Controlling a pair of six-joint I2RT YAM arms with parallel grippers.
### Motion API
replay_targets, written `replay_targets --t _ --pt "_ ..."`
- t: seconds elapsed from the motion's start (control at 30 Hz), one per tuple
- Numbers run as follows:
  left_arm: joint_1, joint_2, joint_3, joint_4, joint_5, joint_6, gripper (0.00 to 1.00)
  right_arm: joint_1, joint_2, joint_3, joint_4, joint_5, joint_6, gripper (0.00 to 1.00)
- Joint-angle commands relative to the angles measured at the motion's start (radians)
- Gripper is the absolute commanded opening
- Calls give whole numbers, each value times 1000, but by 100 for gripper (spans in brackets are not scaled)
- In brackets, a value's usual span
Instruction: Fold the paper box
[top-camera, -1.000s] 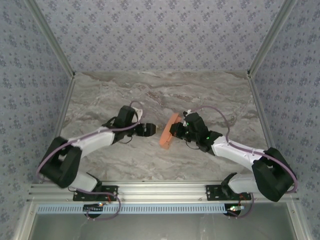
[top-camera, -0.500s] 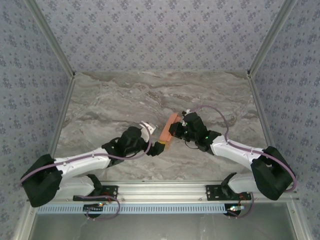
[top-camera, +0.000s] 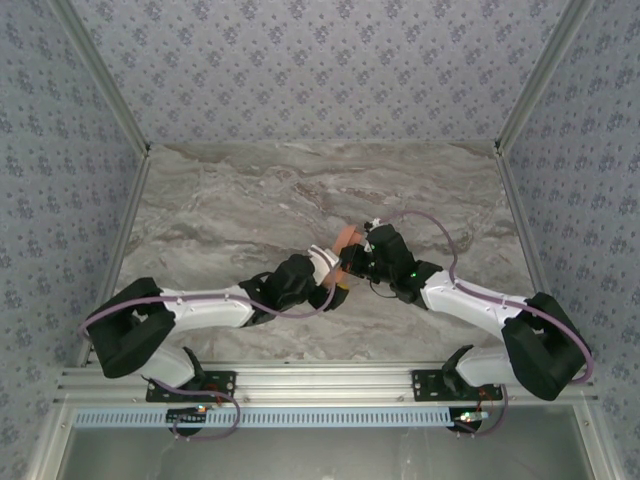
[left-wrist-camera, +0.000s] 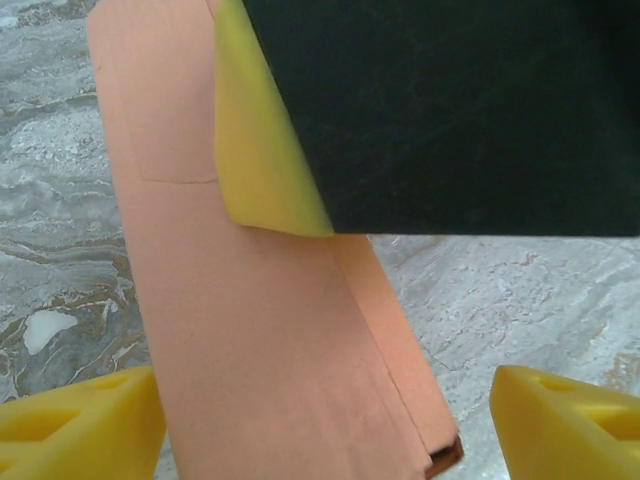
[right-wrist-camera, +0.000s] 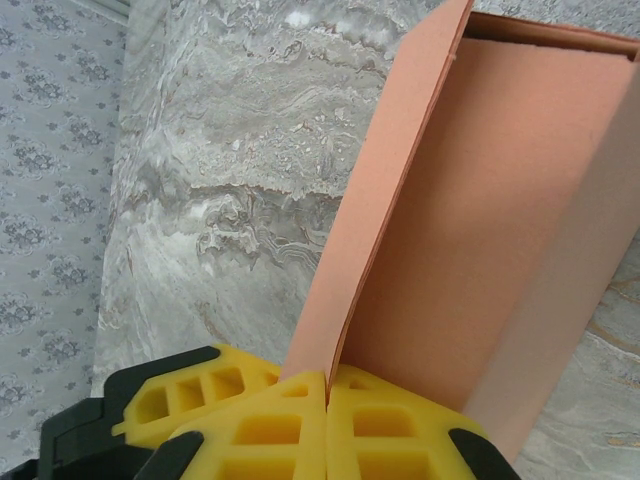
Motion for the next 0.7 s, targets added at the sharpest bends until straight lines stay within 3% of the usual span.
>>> replay_targets --t 0.0,0.4,0.67 --pt "-8 15 24 56 -22 23 77 4 14 6 -75 46 -16 7" --pt "-8 27 0 105 -45 42 57 -1 -12 3 -80 53 -20 9" --pt "24 -13 -33 86 9 104 45 -4 -105 60 -180 88 -133 29"
